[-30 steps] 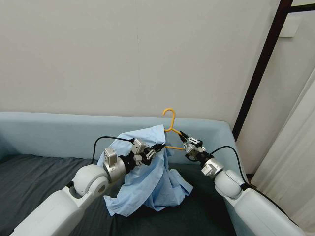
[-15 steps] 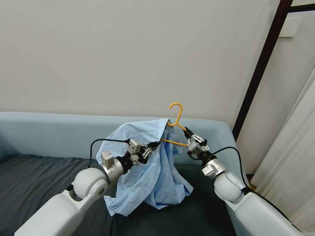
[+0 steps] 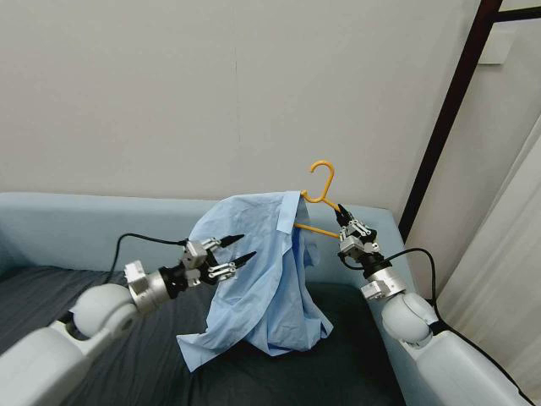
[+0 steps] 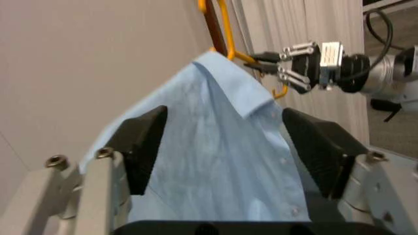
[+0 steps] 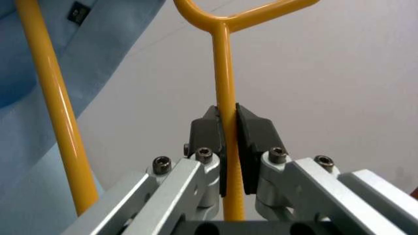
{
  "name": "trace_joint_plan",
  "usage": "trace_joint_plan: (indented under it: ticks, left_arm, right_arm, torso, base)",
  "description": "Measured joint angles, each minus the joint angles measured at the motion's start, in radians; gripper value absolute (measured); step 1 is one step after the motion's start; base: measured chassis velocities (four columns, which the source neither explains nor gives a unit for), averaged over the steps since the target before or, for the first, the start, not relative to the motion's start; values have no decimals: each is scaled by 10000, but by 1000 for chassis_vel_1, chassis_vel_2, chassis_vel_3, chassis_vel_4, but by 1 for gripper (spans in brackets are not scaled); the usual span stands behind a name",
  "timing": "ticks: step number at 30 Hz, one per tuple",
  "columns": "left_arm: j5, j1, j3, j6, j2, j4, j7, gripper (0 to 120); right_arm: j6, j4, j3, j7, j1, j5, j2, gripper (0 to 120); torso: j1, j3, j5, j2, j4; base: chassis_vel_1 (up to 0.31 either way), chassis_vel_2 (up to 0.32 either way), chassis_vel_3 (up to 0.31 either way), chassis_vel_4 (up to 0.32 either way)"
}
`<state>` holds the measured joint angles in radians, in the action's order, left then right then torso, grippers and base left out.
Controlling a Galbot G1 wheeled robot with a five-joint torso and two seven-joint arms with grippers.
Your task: Pick up the clothes from the sofa and hang them on the clothes hanger.
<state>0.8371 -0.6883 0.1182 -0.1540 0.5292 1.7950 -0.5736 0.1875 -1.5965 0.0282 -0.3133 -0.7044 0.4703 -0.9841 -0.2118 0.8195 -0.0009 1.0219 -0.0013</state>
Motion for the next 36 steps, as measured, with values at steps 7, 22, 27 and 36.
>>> trace_joint_plan:
  ticks: [7, 22, 27, 36]
  left_arm:
    - [783, 1942, -908, 226, -261, -1221, -1101, 95]
    - [-333, 7616, -5519, 1340, 2497, -5853, -5048, 98]
    - [-879, 8134, -5851, 1441, 2882, -6459, -5411, 88]
    - [-2099, 8875, -5867, 1530, 3766, -8144, -7319, 49]
  right_arm:
    - [103, 72, -341, 1, 148, 319, -214, 5]
    - [209, -235, -41, 110, -504, 873, -121, 5]
    - [207, -250, 34, 121, -524, 868, -67, 5]
    - [207, -92, 97, 142, -451, 900, -96, 5]
  torso:
    - [-1, 1, -4, -1, 8]
    - [-1, 2, 7, -1, -8]
    - [-1, 3, 6, -2, 1]
    - [-1, 1, 4, -1, 2]
  base:
    - [0, 0, 0, 0]
    - [0, 0, 0, 0]
    - [0, 0, 0, 0]
    - [0, 0, 0, 0]
